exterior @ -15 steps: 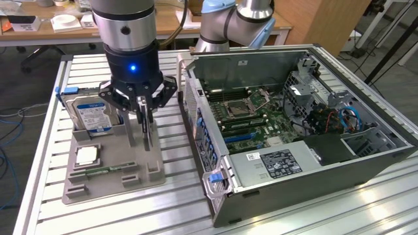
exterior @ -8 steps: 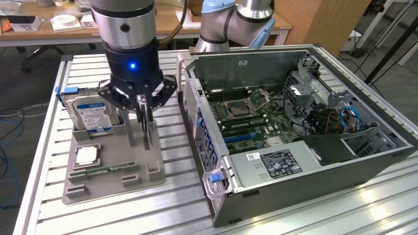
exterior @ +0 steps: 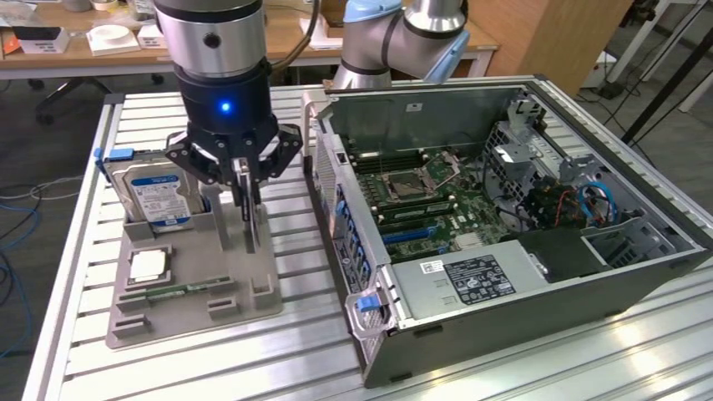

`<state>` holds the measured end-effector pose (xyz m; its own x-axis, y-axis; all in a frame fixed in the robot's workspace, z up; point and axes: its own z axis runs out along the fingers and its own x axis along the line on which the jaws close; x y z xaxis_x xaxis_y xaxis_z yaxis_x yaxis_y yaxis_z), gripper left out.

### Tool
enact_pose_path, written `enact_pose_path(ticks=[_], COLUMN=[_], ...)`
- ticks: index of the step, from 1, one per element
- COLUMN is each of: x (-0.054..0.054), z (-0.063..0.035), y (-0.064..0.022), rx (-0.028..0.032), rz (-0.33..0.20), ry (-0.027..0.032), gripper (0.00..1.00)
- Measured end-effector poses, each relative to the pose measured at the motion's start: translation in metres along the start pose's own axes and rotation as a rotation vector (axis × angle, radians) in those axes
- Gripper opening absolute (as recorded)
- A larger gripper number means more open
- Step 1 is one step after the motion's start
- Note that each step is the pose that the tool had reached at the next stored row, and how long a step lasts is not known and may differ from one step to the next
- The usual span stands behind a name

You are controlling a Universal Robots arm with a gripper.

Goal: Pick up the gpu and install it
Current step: 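Pick up the gpu and move the gpu toward the slot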

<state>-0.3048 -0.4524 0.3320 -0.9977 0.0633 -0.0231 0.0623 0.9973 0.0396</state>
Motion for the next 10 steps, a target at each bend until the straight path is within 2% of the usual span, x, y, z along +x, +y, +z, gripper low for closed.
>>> enact_pose_path(ticks=[10], x=[-0.0002], z=[-0.0072], y=[0.0003], rx=[0.0], rz=[0.0], ry=[0.0], gripper=[0.26])
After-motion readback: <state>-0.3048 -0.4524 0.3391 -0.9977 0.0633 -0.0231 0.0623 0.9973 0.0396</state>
